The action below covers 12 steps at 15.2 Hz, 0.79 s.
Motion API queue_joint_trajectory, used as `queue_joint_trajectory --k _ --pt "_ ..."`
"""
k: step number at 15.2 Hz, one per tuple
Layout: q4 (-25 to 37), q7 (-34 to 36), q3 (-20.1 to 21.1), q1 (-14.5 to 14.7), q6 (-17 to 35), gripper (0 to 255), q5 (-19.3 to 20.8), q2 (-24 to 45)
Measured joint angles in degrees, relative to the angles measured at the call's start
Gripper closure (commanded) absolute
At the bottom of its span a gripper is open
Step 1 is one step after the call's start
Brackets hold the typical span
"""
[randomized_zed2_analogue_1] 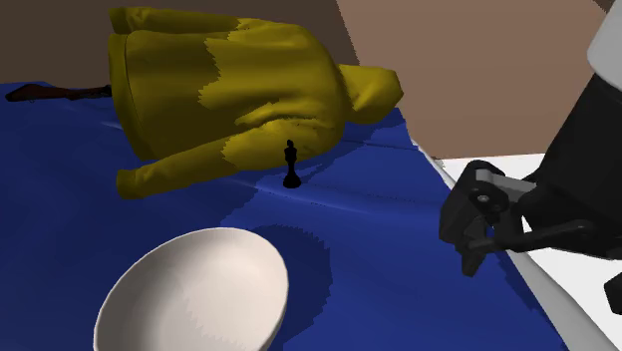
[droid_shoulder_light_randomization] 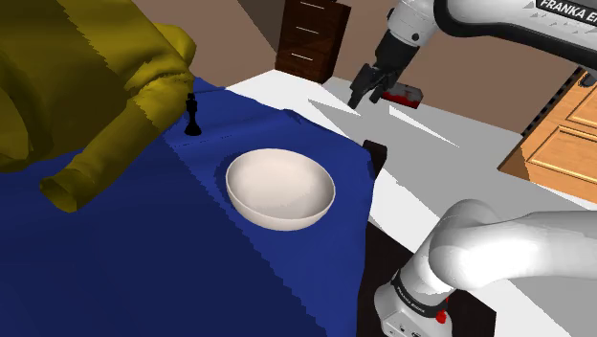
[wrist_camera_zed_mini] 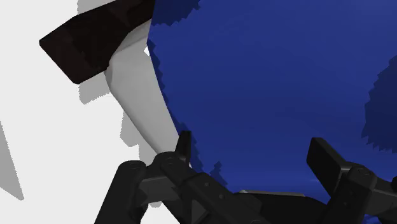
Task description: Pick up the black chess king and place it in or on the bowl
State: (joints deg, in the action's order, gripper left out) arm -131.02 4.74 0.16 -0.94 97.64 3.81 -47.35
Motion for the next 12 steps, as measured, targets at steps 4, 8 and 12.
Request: queue_joint_trajectory --k 4,8,12 --pt "1.3 0.1 0.8 1.0 2.2 0 -0.8 3.3" --pt "4.1 0.4 2.7 2.7 6.1 0 -2.3 9.7" --pt "7.8 0.7 4.6 4.3 9.6 0 -3.4 16.4"
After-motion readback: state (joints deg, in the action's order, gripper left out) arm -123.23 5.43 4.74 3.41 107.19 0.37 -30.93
